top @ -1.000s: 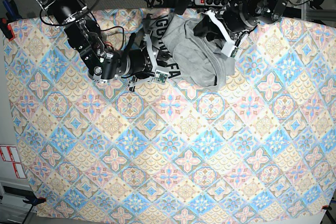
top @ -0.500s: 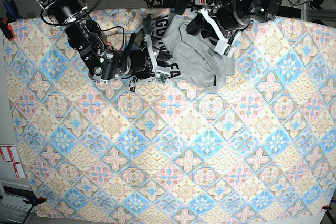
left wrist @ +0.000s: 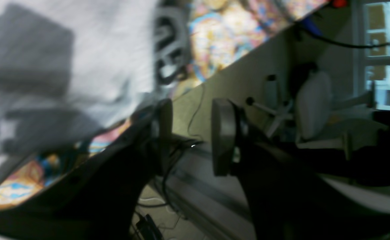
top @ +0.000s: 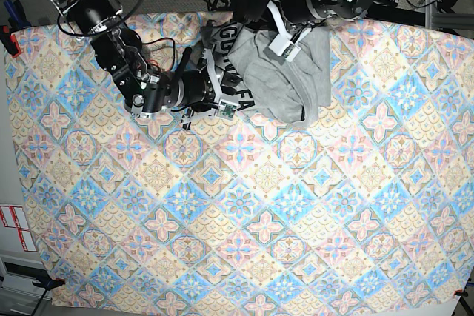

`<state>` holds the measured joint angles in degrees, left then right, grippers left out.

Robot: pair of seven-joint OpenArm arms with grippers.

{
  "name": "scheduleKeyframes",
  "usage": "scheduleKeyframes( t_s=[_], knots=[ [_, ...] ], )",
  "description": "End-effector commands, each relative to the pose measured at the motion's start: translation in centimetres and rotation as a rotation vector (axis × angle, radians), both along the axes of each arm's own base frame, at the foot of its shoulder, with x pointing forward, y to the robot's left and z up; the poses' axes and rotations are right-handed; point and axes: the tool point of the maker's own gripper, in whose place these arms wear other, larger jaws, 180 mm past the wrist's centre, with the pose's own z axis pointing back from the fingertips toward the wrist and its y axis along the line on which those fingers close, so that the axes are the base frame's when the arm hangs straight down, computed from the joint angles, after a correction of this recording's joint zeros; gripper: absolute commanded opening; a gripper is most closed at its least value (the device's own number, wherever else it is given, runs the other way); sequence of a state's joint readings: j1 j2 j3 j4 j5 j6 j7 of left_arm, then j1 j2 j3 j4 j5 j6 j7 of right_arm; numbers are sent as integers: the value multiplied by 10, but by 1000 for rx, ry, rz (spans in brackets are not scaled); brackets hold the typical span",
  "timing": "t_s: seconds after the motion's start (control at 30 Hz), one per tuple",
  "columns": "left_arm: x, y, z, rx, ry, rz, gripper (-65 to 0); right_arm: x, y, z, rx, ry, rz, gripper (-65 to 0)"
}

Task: Fold the T-shirt properly
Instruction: 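Grasp the shirt end with the left gripper and fold it toward the right gripper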

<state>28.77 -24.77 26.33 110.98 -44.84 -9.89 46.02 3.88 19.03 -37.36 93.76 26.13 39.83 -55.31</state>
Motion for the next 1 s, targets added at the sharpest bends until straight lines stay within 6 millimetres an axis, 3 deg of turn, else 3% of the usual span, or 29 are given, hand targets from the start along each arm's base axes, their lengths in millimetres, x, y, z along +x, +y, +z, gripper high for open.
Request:
scheduleKeyframes(
  t_s=[0.0,0.43,0.53,0.67,0.97],
  knots=[
    [4,-1,8,-20,-24,6,-452,10,4,12,39,-29,-4,-520],
    [21,-2,18,-29,-77,15,-452,10,4,12,39,-30,-5,-520],
    [33,9,19,0,-83,76,-452,10,4,12,39,-30,-5,-520],
    [42,23,14,41,-70,139,-452,11,4,13,39,-32,-5,-520],
    [44,33,-6,93,-1,218,-451,11,4,13,39,-32,-5,-520]
  ],
)
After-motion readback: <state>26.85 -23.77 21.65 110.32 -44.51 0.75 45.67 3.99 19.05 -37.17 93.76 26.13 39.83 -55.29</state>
